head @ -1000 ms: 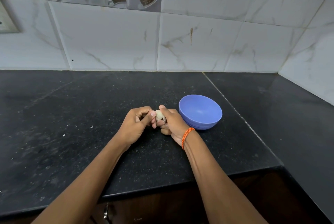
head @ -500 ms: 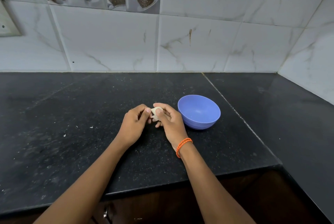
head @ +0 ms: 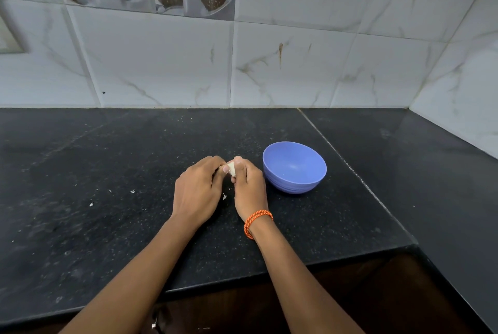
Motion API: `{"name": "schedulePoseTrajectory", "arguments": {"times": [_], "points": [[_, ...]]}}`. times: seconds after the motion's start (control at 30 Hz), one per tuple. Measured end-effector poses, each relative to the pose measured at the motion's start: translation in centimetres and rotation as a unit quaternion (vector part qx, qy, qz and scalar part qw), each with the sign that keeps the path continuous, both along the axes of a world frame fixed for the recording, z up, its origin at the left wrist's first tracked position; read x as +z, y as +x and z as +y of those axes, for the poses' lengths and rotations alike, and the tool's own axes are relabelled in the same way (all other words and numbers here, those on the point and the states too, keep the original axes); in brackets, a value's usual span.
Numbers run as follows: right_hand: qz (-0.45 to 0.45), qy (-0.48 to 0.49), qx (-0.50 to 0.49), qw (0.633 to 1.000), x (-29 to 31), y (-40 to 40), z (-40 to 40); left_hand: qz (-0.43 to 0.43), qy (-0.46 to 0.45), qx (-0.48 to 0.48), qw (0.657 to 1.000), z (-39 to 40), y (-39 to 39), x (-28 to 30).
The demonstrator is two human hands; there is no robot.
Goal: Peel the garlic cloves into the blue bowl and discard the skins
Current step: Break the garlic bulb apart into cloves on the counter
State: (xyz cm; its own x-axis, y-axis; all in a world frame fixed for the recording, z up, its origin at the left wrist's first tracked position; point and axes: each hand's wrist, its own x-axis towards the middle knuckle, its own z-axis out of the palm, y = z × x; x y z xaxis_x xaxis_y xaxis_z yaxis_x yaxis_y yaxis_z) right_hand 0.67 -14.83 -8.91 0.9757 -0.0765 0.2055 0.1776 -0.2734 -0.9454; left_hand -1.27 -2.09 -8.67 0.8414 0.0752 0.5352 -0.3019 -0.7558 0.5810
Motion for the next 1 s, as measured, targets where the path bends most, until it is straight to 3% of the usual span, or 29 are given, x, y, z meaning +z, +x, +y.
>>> {"name": "schedulePoseTrajectory", "arguments": {"times": [0.13,0.27,0.4,0.6,1.0], "points": [[0.016,0.025,0.007,1.0,-0.1,0.2,0.8,-0.026,-0.049,-0.019,0.998,0.1,0.4,0.1],[0.032,0.045,0.04,0.998,-0.2,0.6,0.4,0.002,-0.161,-0.085,0.983,0.7,0.6,0.0],[0.059,0.13,0.079,0.987,0.2,1.0,0.0,0.056,-0.3,-0.13,0.943,0.4,0.4,0.4],[0.111,0.229,0.172,0.952,0.2,1.5,-0.5,0.116,-0.429,-0.162,0.881,0.8,0.6,0.4],[0.185,0.286,0.254,0.905,0.6,1.2,-1.8,0.191,-0.498,-0.226,0.815,1.5,0.4,0.7]]}}
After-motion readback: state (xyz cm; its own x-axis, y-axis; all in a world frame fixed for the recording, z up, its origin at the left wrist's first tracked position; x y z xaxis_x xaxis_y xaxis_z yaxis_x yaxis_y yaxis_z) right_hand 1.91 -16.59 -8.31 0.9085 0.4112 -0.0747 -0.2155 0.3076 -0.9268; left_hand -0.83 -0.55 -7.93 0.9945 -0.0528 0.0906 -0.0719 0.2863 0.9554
